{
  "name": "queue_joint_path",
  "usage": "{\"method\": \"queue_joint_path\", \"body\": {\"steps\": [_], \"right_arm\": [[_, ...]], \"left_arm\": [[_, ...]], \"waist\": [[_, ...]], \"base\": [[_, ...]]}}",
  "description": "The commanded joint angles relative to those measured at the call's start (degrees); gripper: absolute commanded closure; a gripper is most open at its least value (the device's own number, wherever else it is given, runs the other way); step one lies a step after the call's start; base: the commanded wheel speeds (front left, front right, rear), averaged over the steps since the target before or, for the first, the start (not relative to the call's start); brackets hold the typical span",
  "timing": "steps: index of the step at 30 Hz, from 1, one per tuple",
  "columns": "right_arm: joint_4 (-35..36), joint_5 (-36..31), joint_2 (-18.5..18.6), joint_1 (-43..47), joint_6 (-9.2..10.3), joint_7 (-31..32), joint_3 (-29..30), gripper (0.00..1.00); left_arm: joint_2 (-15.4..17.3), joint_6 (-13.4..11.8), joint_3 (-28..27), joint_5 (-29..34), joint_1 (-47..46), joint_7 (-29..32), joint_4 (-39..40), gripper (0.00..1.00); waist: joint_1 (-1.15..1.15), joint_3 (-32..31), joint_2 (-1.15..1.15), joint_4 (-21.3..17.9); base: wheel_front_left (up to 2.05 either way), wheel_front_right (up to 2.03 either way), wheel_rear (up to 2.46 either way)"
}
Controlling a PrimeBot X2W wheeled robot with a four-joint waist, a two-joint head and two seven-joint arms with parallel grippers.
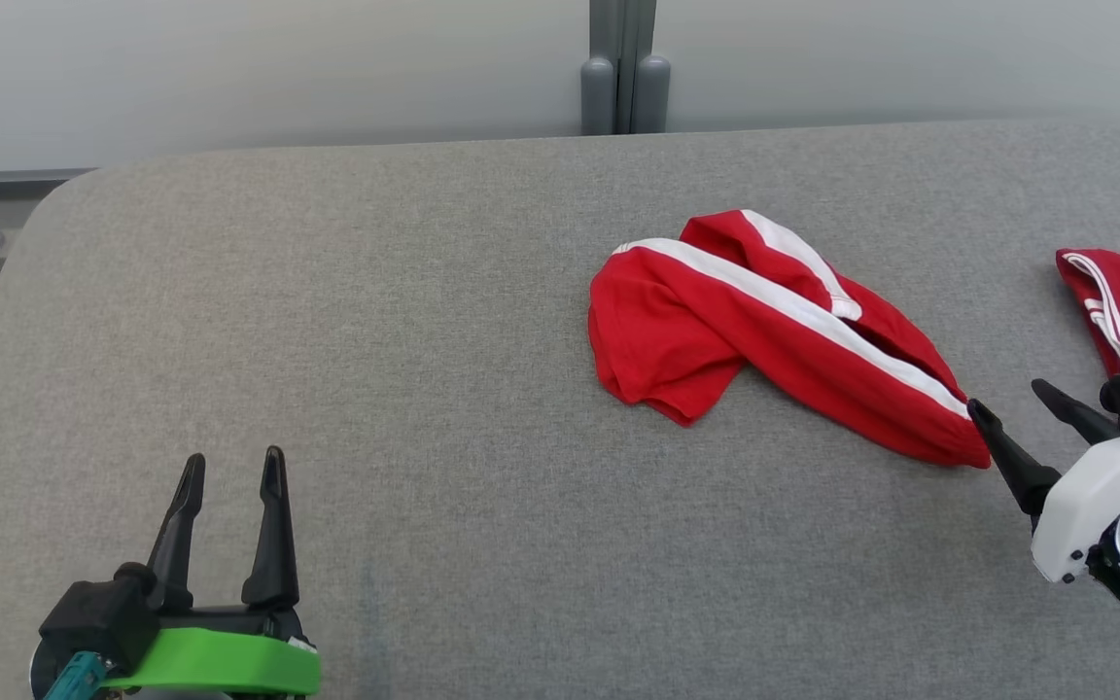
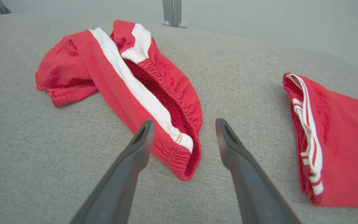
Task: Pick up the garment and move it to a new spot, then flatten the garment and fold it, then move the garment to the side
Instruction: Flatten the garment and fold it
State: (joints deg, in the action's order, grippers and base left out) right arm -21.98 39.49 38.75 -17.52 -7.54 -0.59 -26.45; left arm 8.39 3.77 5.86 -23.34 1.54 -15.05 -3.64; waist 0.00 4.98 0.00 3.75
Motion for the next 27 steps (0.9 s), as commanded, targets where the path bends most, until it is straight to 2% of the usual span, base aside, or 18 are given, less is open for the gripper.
{"method": "queue_joint_path", "body": {"steps": [1, 4, 9, 16, 21, 27], "right_arm": [[1.91, 0.44, -0.89, 1.67, 0.11, 0.53, 2.66, 0.0], [4.3, -0.33, -5.03, 4.91, 0.11, 1.42, 9.28, 0.0], [9.02, -9.07, -15.07, 9.05, 0.07, -0.71, 20.47, 0.0], [16.1, -22.3, -25.33, 15.4, 0.09, -6.03, 26.84, 0.0], [18.1, -25.08, -28.3, 16.75, 0.09, -5.62, 27.46, 0.0], [18.64, -25.36, -29.46, 14.79, 0.09, -4.75, 25.47, 0.0]], "left_arm": [[0.13, -0.29, -0.21, 0.11, 0.69, -0.15, 0.28, 0.0], [0.28, -0.38, -0.35, 0.17, 1.09, -0.15, 0.45, 0.0], [0.4, -0.4, -0.4, 0.28, 1.51, -0.15, 0.47, 0.0], [0.41, -0.58, -0.49, 0.72, 1.95, -0.15, 0.32, 0.0], [0.82, -0.11, -0.14, 0.09, 0.79, 0.87, -0.93, 0.0], [1.16, 1.88, 1.76, -3.1, -8.49, 5.97, -5.19, 0.0]], "waist": [[0.0, -0.55, 0.0, -0.55], [0.0, -0.96, 0.0, -0.91], [0.0, -1.69, 0.0, -1.17], [0.0, -2.38, 0.0, -1.65], [0.0, -1.81, 0.0, -3.15], [0.0, 0.47, 0.0, -5.63]], "base": [[0.0, 0.0, 0.0], [0.0, 0.0, 0.0], [0.0, 0.0, 0.0], [0.0, 0.0, 0.0], [0.0, 0.0, 0.0], [0.0, 0.0, 0.0]]}}
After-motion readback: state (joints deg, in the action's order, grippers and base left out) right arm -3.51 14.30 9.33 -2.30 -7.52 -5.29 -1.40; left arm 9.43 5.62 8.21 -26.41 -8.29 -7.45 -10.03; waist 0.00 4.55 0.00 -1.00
